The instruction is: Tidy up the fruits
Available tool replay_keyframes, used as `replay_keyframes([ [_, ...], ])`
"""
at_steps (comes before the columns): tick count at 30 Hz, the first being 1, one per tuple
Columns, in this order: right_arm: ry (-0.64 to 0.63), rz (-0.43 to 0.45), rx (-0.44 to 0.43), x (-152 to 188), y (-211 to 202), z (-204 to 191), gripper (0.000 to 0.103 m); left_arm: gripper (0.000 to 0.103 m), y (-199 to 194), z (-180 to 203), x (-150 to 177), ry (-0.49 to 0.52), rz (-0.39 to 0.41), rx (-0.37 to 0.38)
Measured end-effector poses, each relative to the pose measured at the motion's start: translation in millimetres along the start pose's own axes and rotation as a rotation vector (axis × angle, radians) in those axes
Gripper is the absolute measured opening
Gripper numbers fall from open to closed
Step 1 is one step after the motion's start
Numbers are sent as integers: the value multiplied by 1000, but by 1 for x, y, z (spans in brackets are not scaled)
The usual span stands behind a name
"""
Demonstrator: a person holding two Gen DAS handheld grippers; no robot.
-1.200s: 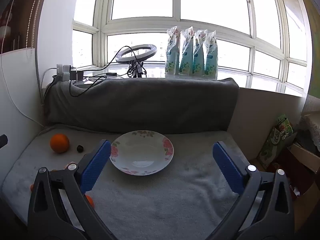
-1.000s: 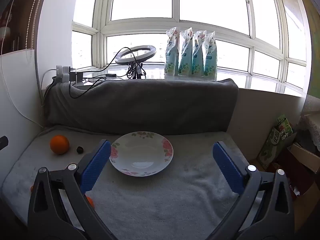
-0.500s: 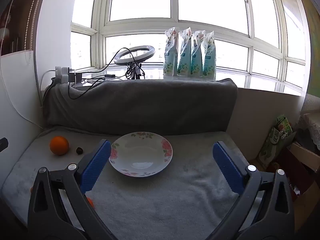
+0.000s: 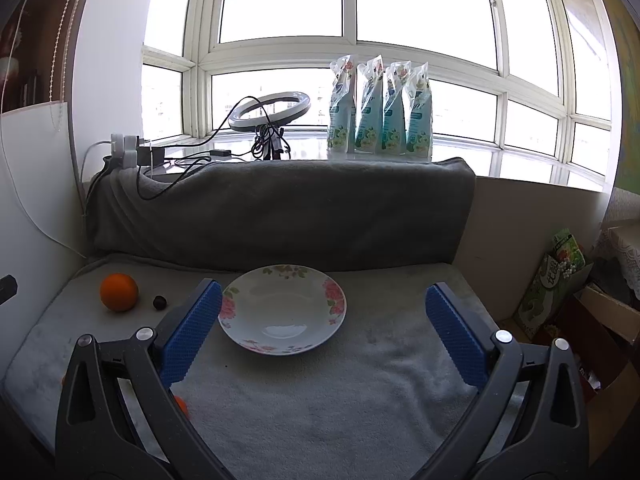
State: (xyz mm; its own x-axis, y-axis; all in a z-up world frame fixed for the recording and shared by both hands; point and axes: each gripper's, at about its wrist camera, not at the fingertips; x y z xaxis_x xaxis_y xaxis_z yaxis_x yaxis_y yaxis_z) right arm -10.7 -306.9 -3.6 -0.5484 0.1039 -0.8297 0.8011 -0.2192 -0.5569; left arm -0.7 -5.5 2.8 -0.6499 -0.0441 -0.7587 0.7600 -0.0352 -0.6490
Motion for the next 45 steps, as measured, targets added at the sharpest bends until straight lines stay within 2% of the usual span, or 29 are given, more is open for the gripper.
replay_keyframes([
  [45,0,-9,0,5,7,-5,103,102,7,1,1,1,-20,8],
])
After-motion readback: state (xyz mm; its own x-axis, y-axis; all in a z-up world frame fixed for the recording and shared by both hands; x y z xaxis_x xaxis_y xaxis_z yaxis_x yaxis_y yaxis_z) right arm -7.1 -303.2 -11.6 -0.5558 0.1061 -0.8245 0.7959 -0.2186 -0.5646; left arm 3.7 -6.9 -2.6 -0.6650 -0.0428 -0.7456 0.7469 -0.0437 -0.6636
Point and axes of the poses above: each gripper's, at about its wrist camera, not at the fingertips, and y roughly the way its jaws point, z to its right, x to its underside, and after that the axes turned 12 degrees about -z, right-handed
